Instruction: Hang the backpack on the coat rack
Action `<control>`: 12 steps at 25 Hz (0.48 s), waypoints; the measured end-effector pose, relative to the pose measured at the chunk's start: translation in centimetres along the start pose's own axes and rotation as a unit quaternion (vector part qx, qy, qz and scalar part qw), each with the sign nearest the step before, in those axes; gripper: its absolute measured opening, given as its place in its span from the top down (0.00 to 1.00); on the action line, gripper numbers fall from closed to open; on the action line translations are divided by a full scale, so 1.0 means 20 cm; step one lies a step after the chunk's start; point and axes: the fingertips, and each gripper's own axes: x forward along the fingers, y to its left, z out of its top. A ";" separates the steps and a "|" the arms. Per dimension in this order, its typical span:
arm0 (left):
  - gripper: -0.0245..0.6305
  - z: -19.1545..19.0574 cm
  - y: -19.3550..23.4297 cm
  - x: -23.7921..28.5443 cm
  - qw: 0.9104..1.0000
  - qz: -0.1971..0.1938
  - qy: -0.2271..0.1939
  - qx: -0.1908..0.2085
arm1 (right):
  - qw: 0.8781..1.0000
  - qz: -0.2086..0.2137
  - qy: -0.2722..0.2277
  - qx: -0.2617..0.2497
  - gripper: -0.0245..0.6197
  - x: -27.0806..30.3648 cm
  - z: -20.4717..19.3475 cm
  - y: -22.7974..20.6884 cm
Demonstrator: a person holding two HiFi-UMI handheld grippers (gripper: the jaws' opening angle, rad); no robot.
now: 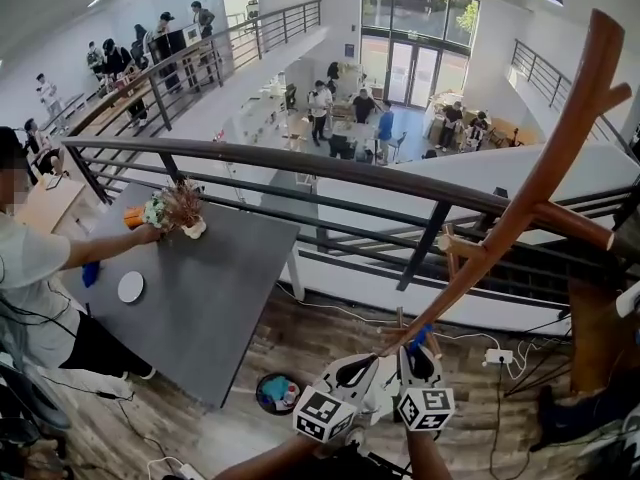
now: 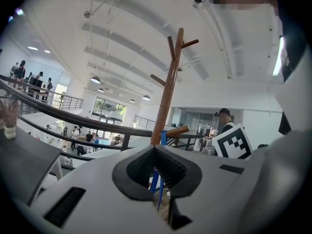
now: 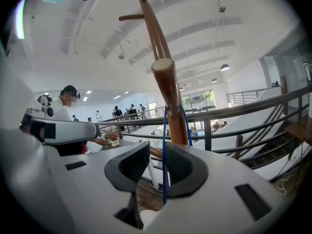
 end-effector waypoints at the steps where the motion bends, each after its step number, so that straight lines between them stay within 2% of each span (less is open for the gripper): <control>1: 0.96 0.00 0.00 -0.01 1.000 -0.001 0.001 0.001 | 1.000 -0.002 -0.001 0.000 0.83 0.00 -0.01 0.00; 12: 0.96 0.00 -0.05 -0.09 1.000 -0.006 -0.008 0.010 | 1.000 -0.021 -0.019 -0.003 0.75 -0.06 0.01 0.00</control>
